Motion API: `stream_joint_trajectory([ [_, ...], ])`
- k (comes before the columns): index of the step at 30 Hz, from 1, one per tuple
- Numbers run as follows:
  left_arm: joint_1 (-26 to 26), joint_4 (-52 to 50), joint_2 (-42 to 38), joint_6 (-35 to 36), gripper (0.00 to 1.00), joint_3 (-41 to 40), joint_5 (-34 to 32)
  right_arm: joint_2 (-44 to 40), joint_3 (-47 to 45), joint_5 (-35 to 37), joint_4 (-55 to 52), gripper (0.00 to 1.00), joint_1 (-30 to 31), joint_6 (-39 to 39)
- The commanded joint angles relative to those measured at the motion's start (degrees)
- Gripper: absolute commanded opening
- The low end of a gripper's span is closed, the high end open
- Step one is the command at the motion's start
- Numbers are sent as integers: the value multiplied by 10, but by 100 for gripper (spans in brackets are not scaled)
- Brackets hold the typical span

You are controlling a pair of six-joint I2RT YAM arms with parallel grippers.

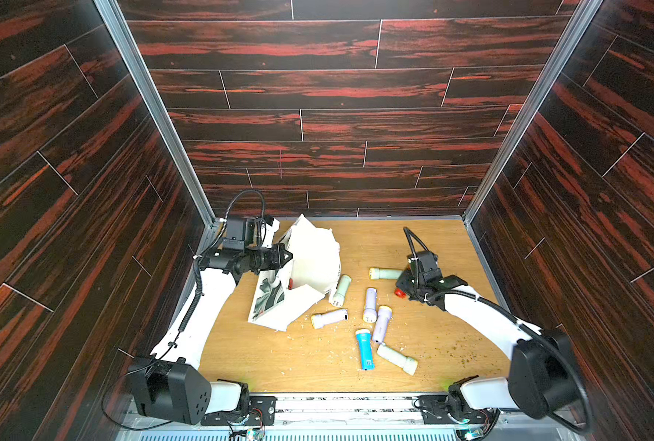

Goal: Put the flashlights into the tote bags
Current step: Pick up the flashlight from the center of the board, then place the flashlight in the canvas bag.

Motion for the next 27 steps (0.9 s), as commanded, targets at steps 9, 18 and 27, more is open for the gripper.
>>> stream_joint_trajectory([
  [9,-9,2,-8,18,0,5,40,-41,73,-119,132,0,88,-110],
  [18,-13,7,-15,12,0,11,41,33,175,-156,123,0,170,-151],
  [27,-15,12,-35,9,0,8,16,155,288,-156,57,0,220,-170],
])
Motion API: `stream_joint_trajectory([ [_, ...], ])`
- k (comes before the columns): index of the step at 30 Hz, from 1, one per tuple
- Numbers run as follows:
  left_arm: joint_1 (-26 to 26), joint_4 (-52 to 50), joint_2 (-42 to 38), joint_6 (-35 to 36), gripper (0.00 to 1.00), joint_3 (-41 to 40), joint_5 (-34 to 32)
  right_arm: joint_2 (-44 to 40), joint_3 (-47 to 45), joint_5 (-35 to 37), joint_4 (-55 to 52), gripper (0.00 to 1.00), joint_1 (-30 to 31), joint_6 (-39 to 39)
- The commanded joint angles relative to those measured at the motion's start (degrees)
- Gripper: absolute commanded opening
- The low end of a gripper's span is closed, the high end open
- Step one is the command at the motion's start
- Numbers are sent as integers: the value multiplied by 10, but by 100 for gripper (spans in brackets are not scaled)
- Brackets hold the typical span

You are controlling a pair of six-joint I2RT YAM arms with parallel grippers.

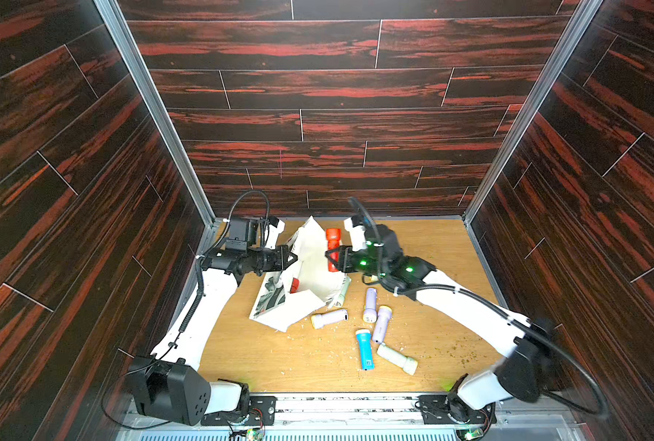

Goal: Put the flashlights into the tote bags
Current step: Place the flashlight in the canvas bag.

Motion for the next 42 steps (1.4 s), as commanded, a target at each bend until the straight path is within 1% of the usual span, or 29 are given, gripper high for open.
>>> stream_joint_trajectory([
  [1,-2,23,-37,0,0,5,-8,43,38,-1,-31,0,16,-17],
  [4,-3,60,-49,-23,0,-11,-16,69,51,3,-39,0,26,-11],
  [7,-2,69,-58,-30,0,-18,-21,93,59,2,-45,0,28,3],
  [17,-5,68,-62,-30,0,-19,5,170,134,-22,-99,0,29,18],
  [22,-5,69,-62,-29,0,-21,3,205,172,-25,-126,0,31,20],
  [29,-5,71,-61,-28,0,-26,-13,245,192,-31,-134,0,35,37],
  [42,-5,78,-66,-35,0,-31,-15,331,266,-35,-174,0,36,102],
])
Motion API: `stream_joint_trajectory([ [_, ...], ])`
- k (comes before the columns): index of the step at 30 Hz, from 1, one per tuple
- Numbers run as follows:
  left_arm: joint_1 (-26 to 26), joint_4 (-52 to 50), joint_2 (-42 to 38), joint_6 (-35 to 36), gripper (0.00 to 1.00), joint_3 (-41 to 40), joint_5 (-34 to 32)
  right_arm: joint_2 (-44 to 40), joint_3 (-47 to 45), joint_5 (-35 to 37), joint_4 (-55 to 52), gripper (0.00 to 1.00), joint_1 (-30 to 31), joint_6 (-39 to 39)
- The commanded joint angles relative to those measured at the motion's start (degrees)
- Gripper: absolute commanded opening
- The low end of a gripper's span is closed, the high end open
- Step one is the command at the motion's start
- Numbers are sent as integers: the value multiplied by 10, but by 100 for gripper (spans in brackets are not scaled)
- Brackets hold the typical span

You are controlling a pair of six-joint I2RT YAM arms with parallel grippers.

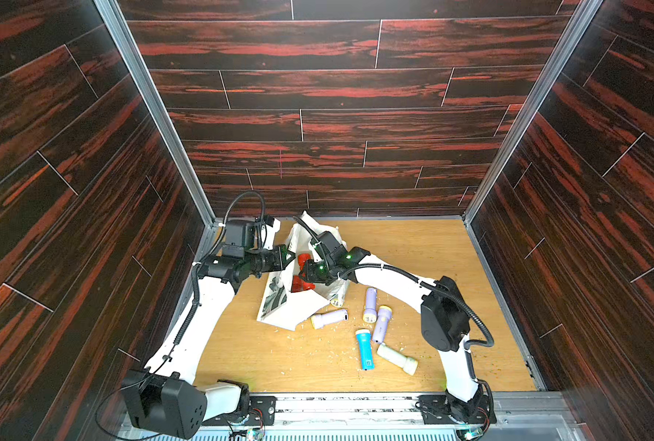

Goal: Put the flashlights into the tote bags
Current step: Place the flashlight in the canvas bag.

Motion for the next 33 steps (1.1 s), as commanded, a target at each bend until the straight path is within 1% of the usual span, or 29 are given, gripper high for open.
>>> stream_joint_trajectory([
  [1,-2,36,-27,1,0,-3,9,34,25,-8,-16,0,4,32],
  [6,-2,39,-27,-1,0,-4,12,57,27,-23,-12,0,6,59],
  [11,-2,41,-25,-1,0,-6,14,81,37,-37,-10,0,8,69],
  [17,-2,39,-25,1,0,-7,15,104,53,-26,-40,0,10,66],
  [21,-2,38,-21,4,0,-4,12,120,69,-17,-65,2,10,62],
  [24,-2,37,-21,4,0,-5,12,122,67,-20,-66,9,10,66],
  [27,-3,33,-23,5,0,-5,11,122,67,-22,-63,21,10,66],
  [32,-2,29,-19,9,0,-3,6,117,68,-24,-56,45,10,61],
  [33,-2,29,-20,9,0,-3,7,116,65,-24,-52,47,10,60],
])
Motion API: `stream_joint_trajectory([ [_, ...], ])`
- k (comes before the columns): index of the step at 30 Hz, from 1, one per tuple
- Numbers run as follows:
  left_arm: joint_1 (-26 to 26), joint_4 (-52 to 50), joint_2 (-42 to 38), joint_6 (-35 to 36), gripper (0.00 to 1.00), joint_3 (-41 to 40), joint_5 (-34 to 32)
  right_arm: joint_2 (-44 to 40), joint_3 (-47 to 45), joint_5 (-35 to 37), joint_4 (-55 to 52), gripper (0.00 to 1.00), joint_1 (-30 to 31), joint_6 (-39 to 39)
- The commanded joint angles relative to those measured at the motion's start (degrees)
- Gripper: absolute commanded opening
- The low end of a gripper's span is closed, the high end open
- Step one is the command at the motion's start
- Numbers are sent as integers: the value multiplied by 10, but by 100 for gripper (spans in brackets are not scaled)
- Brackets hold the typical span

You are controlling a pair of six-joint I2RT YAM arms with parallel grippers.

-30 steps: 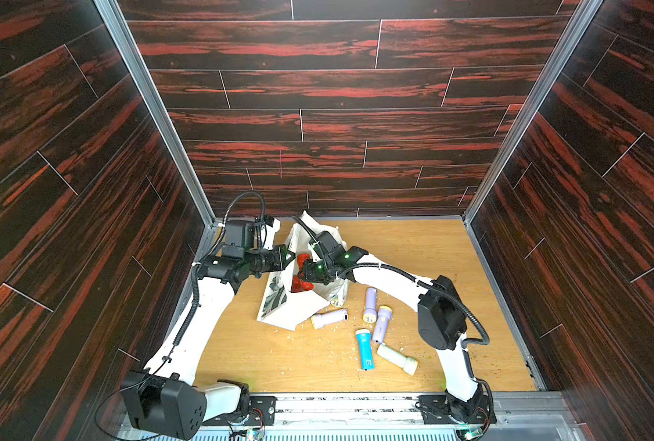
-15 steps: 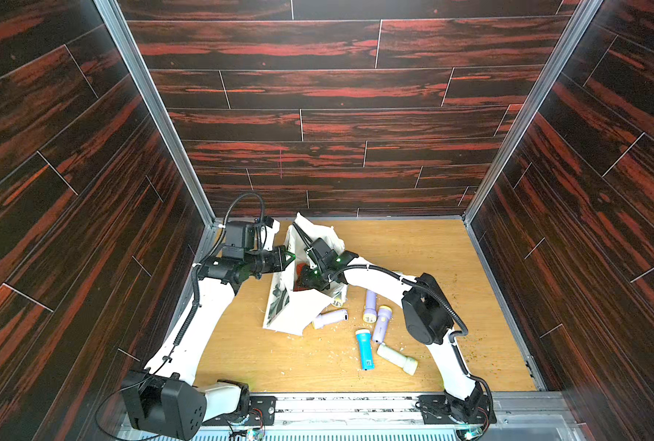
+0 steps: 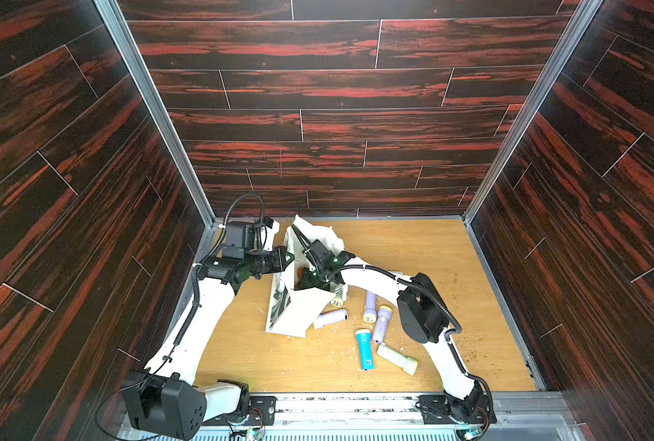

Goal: Put the flashlights into the tote bags
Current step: Place the flashlight in the canvas bag.

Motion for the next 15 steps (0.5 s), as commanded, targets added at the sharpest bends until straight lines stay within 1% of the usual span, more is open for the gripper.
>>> stream_joint_trajectory([
  [1,-2,30,-18,14,0,6,14,14,6,-2,-5,50,6,1],
  [5,-3,27,-17,16,0,7,13,11,3,-2,-5,57,6,-1],
  [9,-3,22,-15,20,0,9,8,7,7,1,-2,60,6,-6],
  [11,-2,19,-15,21,0,9,7,1,10,4,-2,63,7,-13],
  [15,-2,7,-16,29,0,13,-3,-23,21,16,-6,71,5,-33],
])
